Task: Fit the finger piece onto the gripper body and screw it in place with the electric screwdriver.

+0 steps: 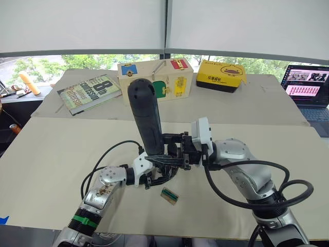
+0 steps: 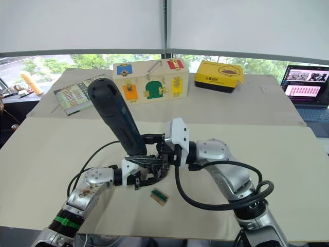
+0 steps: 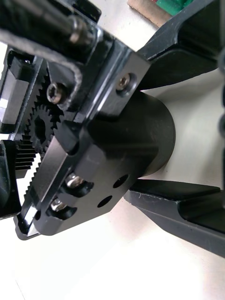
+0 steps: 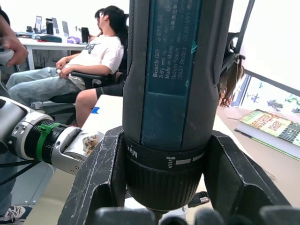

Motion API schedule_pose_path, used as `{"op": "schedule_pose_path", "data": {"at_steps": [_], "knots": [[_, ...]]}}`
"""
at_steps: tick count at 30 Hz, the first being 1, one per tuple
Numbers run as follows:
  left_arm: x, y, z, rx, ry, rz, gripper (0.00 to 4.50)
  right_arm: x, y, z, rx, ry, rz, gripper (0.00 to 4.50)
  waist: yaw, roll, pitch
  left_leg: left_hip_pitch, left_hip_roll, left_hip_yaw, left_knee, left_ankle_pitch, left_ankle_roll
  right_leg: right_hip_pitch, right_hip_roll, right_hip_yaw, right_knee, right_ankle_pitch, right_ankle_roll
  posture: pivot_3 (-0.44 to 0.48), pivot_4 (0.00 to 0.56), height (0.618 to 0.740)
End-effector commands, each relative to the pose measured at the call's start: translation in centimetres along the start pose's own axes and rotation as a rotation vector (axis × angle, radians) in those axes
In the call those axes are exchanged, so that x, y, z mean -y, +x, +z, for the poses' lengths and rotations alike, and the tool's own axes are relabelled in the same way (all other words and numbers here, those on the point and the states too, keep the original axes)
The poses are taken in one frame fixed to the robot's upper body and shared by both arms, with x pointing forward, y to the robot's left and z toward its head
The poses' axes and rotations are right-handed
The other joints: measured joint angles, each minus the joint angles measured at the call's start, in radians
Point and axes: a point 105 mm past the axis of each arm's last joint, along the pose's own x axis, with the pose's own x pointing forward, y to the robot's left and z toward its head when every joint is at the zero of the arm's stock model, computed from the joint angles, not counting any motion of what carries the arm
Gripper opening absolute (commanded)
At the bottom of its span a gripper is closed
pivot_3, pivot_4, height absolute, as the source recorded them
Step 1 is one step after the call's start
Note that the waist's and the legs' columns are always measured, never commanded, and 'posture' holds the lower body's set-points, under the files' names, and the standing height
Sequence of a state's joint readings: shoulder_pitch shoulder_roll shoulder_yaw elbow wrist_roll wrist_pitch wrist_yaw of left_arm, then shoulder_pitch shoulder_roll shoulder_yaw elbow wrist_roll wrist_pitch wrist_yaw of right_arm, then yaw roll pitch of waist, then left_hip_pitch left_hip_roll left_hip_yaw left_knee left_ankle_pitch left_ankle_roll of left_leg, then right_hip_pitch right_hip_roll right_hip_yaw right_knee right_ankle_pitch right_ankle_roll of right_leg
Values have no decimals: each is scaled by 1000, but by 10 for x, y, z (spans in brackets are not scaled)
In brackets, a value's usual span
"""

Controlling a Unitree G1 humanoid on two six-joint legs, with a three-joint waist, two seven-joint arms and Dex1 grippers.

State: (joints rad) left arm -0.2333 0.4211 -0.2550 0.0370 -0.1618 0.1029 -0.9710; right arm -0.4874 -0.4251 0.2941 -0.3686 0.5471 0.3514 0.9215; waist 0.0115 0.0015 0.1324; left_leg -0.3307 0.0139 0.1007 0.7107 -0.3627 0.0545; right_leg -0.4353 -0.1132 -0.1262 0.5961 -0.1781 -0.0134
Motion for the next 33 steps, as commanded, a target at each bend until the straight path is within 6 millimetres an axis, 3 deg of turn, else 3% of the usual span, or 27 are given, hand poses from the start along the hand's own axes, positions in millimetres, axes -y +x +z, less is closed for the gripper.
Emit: {"op": "schedule_pose_path", "data": {"at_steps": [1,9,16,28,33], "knots": [[1,-2,-12,-41,-51,12,2270,1,-9,-40,-145,118,-39,1904,0,0,0,0,0,0,0,0,0,0,0,0,0,0,0,0,150,740],[1,0,-11,-39,-52,8,2270,9,-13,-55,-174,138,-104,1904,1,0,0,0,0,-1,0,0,0,0,0,-1,0,0,0,0,150,740],[0,0,-12,-39,-51,11,2270,9,-15,-55,-178,137,-104,1904,1,0,0,0,0,-2,0,0,0,1,0,-1,-1,0,0,0,150,740],[-4,0,-13,-49,-40,32,2270,9,-14,16,75,-53,-14,1904,2,1,2,-5,0,-3,1,1,-1,-2,1,-3,-1,0,0,0,150,740],[-5,0,-17,-56,-38,46,2270,10,-17,35,123,-90,11,1904,2,1,8,-6,-1,-4,2,1,-1,-2,1,-4,-1,0,0,0,150,740]]}}
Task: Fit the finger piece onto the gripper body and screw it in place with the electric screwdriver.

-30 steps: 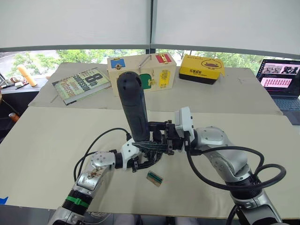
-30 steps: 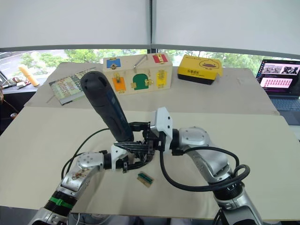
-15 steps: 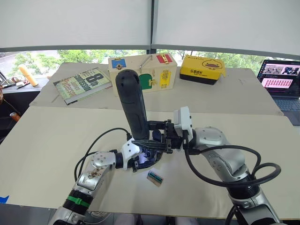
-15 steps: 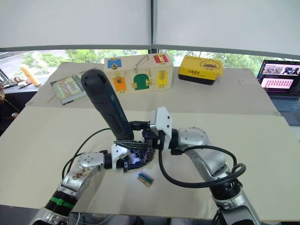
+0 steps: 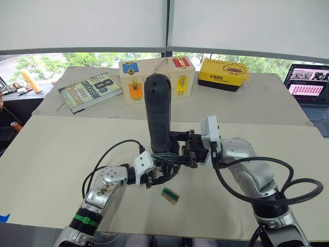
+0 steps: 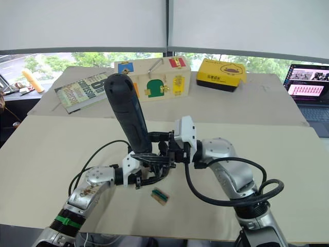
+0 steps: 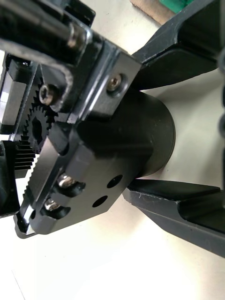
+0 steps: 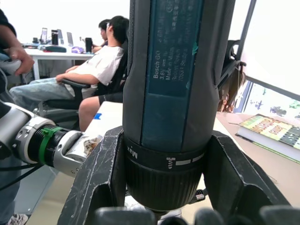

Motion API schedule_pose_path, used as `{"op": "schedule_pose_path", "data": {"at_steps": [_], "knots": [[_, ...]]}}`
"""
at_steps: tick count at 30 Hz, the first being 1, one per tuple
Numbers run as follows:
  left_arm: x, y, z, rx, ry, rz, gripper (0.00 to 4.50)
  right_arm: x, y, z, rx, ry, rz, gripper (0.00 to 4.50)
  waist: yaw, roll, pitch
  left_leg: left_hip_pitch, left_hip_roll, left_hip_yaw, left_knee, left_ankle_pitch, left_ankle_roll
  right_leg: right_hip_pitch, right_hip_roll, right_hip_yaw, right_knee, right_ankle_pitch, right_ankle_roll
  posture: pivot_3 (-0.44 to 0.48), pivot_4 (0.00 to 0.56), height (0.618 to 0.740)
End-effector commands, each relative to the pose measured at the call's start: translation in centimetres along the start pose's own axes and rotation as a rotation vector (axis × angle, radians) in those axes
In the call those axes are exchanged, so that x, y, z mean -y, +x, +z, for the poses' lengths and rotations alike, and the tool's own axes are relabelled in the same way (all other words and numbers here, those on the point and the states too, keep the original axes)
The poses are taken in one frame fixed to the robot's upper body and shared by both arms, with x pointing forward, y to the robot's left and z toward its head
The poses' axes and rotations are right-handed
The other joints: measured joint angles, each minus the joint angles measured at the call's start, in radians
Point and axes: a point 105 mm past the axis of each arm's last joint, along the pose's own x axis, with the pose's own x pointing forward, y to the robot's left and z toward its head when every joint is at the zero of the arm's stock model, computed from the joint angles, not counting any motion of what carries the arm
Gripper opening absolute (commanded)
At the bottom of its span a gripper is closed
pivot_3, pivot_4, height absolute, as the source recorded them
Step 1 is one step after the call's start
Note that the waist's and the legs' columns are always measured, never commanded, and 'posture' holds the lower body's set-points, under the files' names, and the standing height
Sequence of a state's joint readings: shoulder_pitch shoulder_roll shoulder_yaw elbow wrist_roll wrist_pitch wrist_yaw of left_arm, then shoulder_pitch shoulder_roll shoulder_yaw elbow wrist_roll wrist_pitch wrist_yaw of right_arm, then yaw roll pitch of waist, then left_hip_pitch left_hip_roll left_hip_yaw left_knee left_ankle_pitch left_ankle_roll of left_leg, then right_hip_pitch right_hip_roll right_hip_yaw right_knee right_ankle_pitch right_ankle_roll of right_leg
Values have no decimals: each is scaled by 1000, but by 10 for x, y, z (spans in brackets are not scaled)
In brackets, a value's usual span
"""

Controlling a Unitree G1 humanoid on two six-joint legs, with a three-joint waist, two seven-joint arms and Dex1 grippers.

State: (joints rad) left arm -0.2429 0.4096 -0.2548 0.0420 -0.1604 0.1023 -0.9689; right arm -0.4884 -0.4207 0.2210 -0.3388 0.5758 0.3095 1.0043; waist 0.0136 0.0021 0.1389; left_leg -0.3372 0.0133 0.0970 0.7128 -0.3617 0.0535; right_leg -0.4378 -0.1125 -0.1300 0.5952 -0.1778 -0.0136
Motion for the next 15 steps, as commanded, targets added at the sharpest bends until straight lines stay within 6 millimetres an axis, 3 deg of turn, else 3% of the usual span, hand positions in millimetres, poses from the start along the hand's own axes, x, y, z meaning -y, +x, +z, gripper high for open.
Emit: {"op": "schedule_pose_path", "data": {"at_steps": [1,15], "knots": [[-4,-2,-20,-68,-40,48,2270,4,-4,28,74,-69,7,1904,0,0,4,0,0,0,0,0,0,0,0,0,0,0,0,0,150,740],[-3,0,-26,-69,-41,65,2270,-3,-2,51,134,-91,97,1904,1,-1,13,-3,-1,0,2,0,0,0,1,-9,0,1,1,0,150,740]]}}
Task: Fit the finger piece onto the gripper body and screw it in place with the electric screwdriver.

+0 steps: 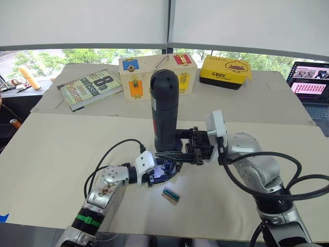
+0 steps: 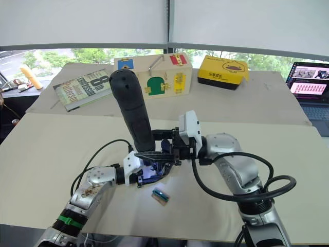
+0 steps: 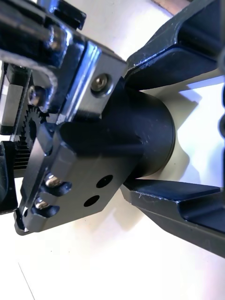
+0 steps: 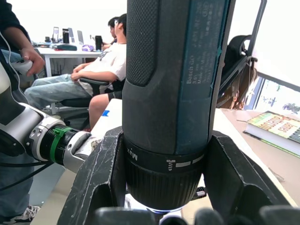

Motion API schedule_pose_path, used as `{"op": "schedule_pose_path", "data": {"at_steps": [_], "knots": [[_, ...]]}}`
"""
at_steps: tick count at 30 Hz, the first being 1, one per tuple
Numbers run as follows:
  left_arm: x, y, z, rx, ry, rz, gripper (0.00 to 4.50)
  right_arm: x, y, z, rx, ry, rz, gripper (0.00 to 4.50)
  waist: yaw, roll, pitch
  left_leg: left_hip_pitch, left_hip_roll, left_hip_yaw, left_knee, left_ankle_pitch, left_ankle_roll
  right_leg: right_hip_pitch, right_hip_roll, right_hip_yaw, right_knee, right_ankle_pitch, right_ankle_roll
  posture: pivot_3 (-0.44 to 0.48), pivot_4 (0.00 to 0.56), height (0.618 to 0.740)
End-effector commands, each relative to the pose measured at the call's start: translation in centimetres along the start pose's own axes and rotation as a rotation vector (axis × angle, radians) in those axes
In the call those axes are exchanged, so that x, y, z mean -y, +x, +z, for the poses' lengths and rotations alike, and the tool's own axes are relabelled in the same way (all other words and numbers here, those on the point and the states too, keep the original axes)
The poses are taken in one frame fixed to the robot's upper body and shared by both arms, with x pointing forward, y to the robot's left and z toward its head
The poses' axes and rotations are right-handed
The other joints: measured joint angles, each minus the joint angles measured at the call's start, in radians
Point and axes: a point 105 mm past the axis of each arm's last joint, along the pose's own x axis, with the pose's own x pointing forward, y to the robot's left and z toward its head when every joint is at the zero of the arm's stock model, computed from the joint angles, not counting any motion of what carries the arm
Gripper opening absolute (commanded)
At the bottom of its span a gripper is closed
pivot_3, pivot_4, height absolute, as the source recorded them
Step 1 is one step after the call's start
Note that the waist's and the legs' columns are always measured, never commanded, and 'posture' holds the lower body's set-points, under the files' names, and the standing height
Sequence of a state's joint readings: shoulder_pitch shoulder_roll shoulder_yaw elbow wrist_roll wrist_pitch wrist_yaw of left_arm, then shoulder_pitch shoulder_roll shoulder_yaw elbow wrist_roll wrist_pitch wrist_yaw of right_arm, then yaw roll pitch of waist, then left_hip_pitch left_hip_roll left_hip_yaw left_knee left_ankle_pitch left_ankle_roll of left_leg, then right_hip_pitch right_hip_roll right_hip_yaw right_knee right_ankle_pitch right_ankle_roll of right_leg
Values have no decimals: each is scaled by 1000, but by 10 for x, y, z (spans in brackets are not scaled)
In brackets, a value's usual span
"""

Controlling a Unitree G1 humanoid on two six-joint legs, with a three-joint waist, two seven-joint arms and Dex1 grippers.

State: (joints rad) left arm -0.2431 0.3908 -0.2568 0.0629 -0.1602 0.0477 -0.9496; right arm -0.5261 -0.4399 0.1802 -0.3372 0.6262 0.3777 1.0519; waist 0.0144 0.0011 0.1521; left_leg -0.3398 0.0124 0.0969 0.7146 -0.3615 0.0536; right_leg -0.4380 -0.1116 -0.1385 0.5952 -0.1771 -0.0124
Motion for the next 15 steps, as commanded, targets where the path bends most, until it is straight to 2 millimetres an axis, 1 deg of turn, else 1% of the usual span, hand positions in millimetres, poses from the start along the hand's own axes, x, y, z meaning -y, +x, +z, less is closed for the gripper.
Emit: {"op": "schedule_pose_path", "data": {"at_steps": [1,5,10,15], "knots": [[-2,-4,-29,-108,-62,48,2270,-7,4,45,140,-120,67,1904,-1,0,0,0,0,0,0,0,0,0,0,-1,0,0,0,0,150,740],[-1,-4,-31,-110,-70,50,2270,-5,6,54,173,-108,61,1904,-1,0,1,-2,0,-1,1,0,-1,-1,3,-3,0,0,0,0,150,740],[1,-4,-34,-118,-79,47,2270,-6,4,45,116,-83,61,1904,-2,1,1,-4,-1,-1,2,1,-1,-1,6,-5,0,0,0,0,150,740],[2,-5,-36,-131,-89,48,2270,-10,4,46,108,-137,77,1904,-2,1,1,-4,-1,-1,3,1,-1,-1,6,-5,0,0,0,0,150,740]]}}
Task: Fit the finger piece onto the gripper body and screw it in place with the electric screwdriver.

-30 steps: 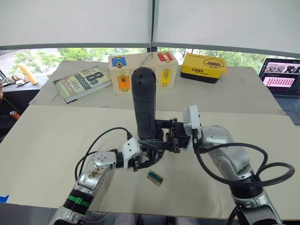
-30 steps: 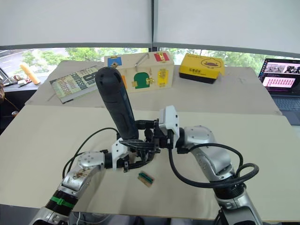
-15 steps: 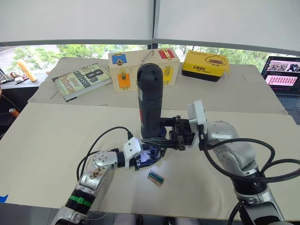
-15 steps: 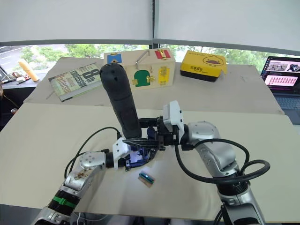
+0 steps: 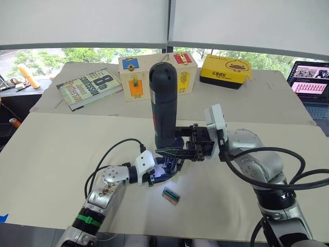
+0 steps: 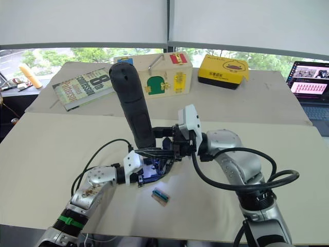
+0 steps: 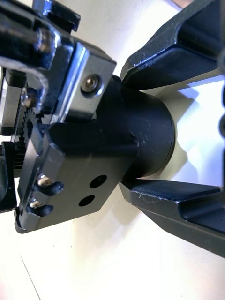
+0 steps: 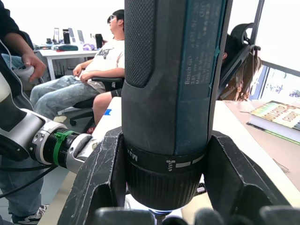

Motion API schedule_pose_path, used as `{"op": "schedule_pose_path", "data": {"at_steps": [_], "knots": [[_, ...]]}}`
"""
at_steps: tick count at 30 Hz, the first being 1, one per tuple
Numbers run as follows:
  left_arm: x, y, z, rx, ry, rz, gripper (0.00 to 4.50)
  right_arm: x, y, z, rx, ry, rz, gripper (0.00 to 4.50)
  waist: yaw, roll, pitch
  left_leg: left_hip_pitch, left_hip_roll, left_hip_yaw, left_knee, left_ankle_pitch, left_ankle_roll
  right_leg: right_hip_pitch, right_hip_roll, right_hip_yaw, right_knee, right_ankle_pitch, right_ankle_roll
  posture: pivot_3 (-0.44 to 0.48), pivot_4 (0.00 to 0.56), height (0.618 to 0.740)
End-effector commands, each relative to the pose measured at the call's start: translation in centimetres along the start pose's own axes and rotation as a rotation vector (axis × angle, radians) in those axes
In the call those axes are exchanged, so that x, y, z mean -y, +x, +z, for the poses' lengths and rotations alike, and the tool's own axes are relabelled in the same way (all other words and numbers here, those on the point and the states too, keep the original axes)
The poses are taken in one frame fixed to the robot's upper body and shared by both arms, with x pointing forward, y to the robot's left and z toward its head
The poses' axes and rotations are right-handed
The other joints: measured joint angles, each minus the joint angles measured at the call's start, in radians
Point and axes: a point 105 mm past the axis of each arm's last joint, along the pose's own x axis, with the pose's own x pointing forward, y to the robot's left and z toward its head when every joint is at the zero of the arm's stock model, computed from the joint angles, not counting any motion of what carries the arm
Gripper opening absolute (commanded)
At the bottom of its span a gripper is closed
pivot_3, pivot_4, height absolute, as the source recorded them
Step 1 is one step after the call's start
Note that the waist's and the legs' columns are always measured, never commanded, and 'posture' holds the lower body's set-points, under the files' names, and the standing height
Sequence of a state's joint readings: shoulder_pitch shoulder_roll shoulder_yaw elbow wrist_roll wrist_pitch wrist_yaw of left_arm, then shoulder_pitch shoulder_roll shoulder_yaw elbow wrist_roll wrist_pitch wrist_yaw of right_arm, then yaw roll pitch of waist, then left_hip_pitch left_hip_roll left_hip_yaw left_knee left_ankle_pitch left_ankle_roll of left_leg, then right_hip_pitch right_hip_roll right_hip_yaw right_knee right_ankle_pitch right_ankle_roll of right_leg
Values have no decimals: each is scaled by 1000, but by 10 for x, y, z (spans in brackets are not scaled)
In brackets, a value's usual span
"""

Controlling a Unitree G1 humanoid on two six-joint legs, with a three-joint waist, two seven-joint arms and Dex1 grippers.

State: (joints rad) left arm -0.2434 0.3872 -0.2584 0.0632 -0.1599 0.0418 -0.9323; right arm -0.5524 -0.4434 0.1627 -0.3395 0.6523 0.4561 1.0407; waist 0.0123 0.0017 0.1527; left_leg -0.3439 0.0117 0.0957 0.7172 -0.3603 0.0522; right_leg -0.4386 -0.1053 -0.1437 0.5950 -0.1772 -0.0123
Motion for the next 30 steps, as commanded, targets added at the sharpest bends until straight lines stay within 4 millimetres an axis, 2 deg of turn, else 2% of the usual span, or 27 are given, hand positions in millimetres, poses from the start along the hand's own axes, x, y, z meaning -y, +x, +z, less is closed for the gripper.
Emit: {"op": "schedule_pose_path", "data": {"at_steps": [1,7,15,22,30], "knots": [[4,-7,-38,-140,-95,30,2270,-17,3,43,119,-193,91,1904,0,0,0,0,0,0,0,0,0,0,0,0,0,0,0,0,150,740],[6,-7,-41,-149,-107,26,2270,-24,2,48,167,-200,96,1904,0,0,0,0,0,0,1,0,0,0,2,0,0,0,0,0,150,740],[7,-8,-46,-166,-120,25,2270,-19,-10,30,181,-70,2,1904,0,0,0,0,0,0,3,0,-1,2,3,-1,0,0,1,0,150,740],[10,-10,-48,-180,-135,16,2270,-27,-9,17,141,-152,33,1904,0,0,0,4,0,0,3,0,-1,5,5,1,0,-2,2,0,150,740],[11,-10,-50,-194,-143,8,2270,-26,-2,40,191,-151,63,1904,-1,0,0,8,0,-1,3,0,-1,9,5,2,0,-2,2,0,150,740]]}}
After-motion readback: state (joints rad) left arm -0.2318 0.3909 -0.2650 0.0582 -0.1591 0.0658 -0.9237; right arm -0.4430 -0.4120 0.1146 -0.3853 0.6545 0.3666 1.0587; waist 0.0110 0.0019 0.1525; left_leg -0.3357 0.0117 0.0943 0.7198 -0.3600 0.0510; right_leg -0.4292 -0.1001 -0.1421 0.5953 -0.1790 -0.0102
